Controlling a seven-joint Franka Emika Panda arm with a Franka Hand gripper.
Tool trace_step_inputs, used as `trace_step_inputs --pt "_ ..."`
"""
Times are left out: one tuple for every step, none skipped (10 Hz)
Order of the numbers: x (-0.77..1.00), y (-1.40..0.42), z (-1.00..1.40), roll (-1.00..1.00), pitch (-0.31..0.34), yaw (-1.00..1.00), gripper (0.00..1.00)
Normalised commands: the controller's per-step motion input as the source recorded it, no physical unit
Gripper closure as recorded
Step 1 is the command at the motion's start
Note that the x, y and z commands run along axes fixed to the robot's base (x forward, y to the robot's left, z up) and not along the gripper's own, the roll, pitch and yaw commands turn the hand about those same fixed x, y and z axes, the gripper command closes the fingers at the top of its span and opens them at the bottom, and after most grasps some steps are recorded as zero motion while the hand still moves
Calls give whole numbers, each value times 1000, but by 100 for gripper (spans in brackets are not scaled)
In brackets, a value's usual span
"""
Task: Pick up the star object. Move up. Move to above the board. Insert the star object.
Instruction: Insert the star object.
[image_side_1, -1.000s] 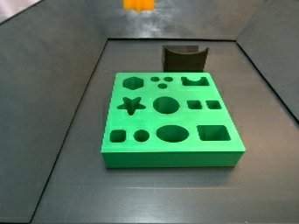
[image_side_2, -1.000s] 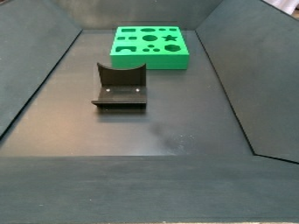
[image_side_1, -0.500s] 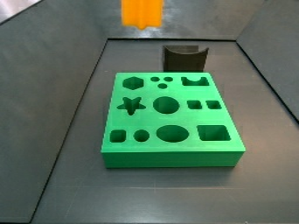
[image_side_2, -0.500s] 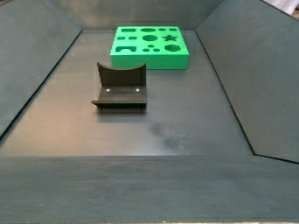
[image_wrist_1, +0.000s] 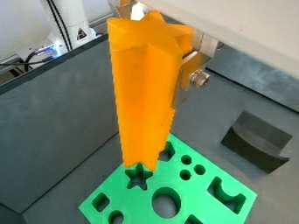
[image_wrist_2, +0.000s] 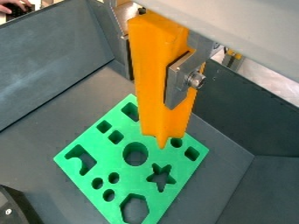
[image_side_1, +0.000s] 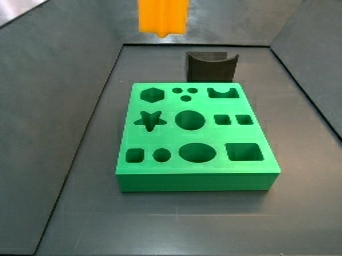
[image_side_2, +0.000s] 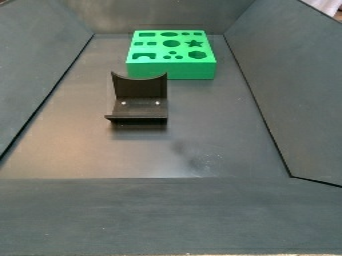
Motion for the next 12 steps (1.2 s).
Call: trace_step_inputs --pt "77 31 -157 0 40 -306 100" --pt "-17 0 -211 21 29 -1000 100" --pt "-23 111 -271 0 0 -497 100" --pt "0 97 -477 -21 -40 131 100" --pt "0 26 -600 -6 -90 340 100" --pt "0 0 -623 0 -119 400 100" --pt "0 0 -549 3 -100 357 100" --pt "0 0 -483 14 -96 329 100" --pt "0 0 -429 44 -84 351 100" --pt "0 0 -69 0 -61 77 100" --pt "0 -14 -149 0 -33 43 100" --pt "-51 -11 -446 210 -19 111 100"
